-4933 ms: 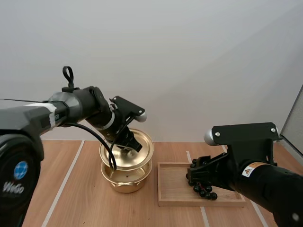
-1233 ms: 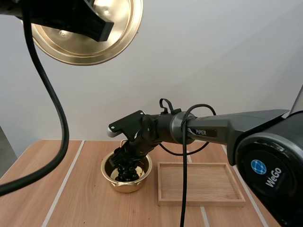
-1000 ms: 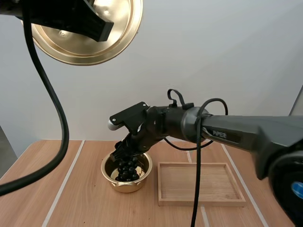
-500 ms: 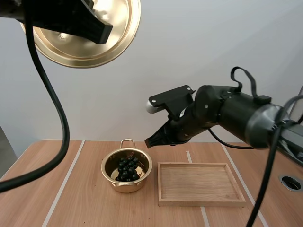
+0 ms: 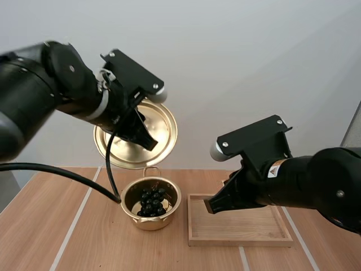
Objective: Open the lid, put the grape in the pot, and close it
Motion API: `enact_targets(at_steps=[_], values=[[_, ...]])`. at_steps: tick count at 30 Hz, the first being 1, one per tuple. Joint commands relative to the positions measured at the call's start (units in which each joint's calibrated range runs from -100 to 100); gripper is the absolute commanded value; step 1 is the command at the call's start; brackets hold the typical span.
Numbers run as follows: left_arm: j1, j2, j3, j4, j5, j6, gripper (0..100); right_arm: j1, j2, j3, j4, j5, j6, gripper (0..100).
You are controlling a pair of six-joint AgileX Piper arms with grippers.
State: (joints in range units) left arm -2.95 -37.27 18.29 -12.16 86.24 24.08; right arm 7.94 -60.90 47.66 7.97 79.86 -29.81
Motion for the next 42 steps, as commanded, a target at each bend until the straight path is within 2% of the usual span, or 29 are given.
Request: enact_targets(at_steps=[1, 6, 11, 15, 19, 27, 42], values=[[-0.19, 10.06, 6.98, -3.75, -8.18, 6.10, 0, -0.23, -5.50, 0.28, -0.16, 4.65, -0.39, 0], [-0.19, 20.65, 7.37, -3.75, -6.91, 6.96, 0, -0.23, -6.03, 0.28, -0.16, 10.15, -0.39, 0], [-0.19, 27.18, 7.37, -4.00, -7.08, 7.54, 0, -0.23, -6.03, 0.28, -0.16, 10.70, -0.39, 0], [-0.19, 31.63, 7.37, -6.84, -7.45, 9.45, 0, -0.23, -6.03, 0.28, -0.16, 10.70, -0.39, 0], [-0.19, 33.72, 8.07, -9.46, -8.94, 11.38, 0, -0.23, -6.03, 0.28, -0.58, 10.70, -0.39, 0], [-0.19, 35.68, 14.10, -9.62, -20.94, 14.22, 0, -0.23, -6.03, 0.28, -0.97, 10.53, -0.39, 0], [-0.19, 42.41, 14.89, -9.62, -21.97, 15.21, 0, -0.23, -6.03, 0.28, -0.97, 10.53, -0.39, 0]])
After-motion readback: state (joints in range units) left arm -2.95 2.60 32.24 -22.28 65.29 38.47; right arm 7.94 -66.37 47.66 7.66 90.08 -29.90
